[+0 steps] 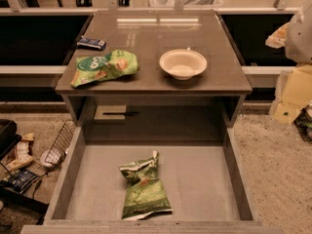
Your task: Pick green jalapeno chip bag from top drawer and place on counter
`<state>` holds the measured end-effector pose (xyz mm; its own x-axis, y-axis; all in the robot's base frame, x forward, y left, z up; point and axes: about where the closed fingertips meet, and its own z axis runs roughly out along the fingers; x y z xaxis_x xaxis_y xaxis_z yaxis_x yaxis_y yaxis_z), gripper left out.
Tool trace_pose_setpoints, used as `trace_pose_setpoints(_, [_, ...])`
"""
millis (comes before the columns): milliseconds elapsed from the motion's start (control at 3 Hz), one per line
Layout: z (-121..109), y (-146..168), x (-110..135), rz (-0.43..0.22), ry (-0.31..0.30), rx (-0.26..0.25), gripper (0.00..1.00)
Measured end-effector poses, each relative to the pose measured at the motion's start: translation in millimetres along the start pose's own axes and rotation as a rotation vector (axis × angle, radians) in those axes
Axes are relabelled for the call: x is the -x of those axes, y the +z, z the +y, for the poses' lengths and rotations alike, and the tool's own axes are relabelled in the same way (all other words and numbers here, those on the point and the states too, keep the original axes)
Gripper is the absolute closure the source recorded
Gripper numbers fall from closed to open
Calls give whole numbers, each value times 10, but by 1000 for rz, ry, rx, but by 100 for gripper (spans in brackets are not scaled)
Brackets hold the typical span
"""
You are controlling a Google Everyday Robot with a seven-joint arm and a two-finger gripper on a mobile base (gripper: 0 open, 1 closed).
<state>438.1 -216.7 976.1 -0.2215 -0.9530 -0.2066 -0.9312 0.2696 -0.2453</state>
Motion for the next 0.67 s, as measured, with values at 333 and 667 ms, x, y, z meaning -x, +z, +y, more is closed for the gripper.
trace_pose_setpoints(333, [-2, -3, 1, 0, 0, -2, 0])
trace_pose_setpoints(667, [65, 216, 112, -35, -22, 15, 0])
